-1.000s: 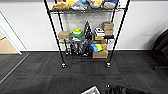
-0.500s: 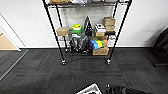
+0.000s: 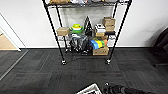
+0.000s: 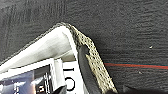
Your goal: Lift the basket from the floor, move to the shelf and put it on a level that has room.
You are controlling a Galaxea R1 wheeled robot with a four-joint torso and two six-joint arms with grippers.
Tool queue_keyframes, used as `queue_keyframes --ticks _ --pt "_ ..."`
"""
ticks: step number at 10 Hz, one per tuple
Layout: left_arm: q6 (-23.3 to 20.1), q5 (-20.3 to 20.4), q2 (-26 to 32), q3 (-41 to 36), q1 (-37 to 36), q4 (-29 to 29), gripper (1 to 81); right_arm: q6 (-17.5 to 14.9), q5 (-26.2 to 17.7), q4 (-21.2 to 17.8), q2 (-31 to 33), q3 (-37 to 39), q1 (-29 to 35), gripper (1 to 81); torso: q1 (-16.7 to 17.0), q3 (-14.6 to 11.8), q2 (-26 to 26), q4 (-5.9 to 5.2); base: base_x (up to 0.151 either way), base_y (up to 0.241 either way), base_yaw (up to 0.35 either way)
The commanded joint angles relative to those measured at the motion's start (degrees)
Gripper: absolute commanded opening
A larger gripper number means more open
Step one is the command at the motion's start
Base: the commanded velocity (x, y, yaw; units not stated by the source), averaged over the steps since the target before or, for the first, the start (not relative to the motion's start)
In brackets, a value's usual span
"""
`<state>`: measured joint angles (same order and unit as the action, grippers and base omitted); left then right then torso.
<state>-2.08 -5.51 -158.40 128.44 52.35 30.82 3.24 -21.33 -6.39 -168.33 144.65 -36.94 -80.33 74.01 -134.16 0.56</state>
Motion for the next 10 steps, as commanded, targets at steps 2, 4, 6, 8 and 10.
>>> queue_keyframes --ticks 2,4,6,8,10 --pt "-0.1 -3.4 0.9 -0.5 -4.9 0.9 81.1 0.0 -1.1 -1.7 -1.0 -0.7 6.3 81.1 0.0 0.0 0.0 0.00 0.000 0.000 0.000" --pt "-0.2 -3.4 0.6 -0.5 -5.0 0.9 81.1 0.0 -1.1 -1.7 -0.5 -0.6 6.1 81.1 -3.8 0.0 -6.0 0.00 0.000 0.000 0.000" --pt "-0.1 -3.3 0.6 -0.5 -5.0 0.9 81.1 0.0 -1.0 -1.7 -0.5 -0.6 6.0 81.1 -1.8 0.0 -3.0 0.00 0.000 0.000 0.000" --pt "-0.1 -3.3 0.6 -0.5 -5.0 0.9 81.1 0.4 -0.8 -1.8 -0.3 -0.5 5.8 81.1 -3.1 0.0 -5.1 0.00 0.000 0.000 0.000" --pt "-0.1 -3.3 0.4 -0.2 -5.0 1.0 81.1 0.6 3.0 -5.1 -0.3 -1.5 4.0 81.1 -3.4 0.0 -5.6 0.00 0.000 0.000 0.000"
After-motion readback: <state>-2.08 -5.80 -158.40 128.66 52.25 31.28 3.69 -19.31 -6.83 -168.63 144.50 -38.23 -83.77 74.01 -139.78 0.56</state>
